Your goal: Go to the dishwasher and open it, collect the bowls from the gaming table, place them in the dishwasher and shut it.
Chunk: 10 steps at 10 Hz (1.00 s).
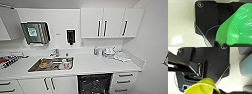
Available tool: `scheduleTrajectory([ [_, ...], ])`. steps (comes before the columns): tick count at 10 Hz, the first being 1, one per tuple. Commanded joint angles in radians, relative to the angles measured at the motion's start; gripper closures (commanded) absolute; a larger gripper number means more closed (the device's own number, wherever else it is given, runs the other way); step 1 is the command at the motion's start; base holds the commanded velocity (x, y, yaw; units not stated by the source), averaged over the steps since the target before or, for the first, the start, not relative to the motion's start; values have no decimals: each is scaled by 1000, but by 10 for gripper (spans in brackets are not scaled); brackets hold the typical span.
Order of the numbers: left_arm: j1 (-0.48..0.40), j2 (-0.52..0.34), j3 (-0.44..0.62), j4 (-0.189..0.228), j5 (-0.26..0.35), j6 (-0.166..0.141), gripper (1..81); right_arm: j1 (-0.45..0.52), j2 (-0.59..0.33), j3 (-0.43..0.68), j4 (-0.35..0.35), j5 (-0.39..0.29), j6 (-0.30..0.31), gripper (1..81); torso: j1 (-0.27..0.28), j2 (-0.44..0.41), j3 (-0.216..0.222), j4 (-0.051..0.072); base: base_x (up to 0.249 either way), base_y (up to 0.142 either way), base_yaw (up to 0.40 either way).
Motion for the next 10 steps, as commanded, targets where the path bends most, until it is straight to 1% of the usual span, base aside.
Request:
scheduleTrajectory([
  [1, -37, -4, -4, 1, 37, 2, 811, 32, -8, -3, -6, -49, -3, 811, 1, 0, 0, 0, 97, 0, 0],
  [10, -37, -1, -4, -1, 37, 2, 811, 34, -8, -4, -4, -49, -3, 811, 1, 0, 0, 0, 97, 0, 0],
])
